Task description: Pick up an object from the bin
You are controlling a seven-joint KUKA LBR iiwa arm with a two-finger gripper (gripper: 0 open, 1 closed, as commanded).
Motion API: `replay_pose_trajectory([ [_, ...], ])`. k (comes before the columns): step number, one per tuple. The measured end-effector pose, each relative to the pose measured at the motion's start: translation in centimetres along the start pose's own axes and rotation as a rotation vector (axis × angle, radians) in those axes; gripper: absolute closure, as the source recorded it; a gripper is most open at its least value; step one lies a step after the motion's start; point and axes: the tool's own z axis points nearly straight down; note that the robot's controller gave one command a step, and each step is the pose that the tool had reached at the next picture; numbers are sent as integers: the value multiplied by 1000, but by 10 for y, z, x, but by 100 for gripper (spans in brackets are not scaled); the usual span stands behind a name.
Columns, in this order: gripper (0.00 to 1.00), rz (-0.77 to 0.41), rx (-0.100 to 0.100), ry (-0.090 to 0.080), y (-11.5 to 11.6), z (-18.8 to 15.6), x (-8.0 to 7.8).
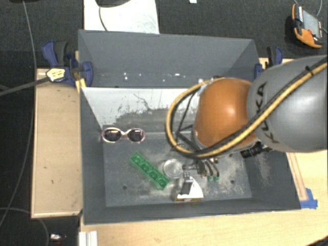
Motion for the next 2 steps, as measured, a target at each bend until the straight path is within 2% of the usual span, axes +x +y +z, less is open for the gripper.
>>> replay_pose_trajectory([
  [2,0,-27,0,-4,2,2,-4],
])
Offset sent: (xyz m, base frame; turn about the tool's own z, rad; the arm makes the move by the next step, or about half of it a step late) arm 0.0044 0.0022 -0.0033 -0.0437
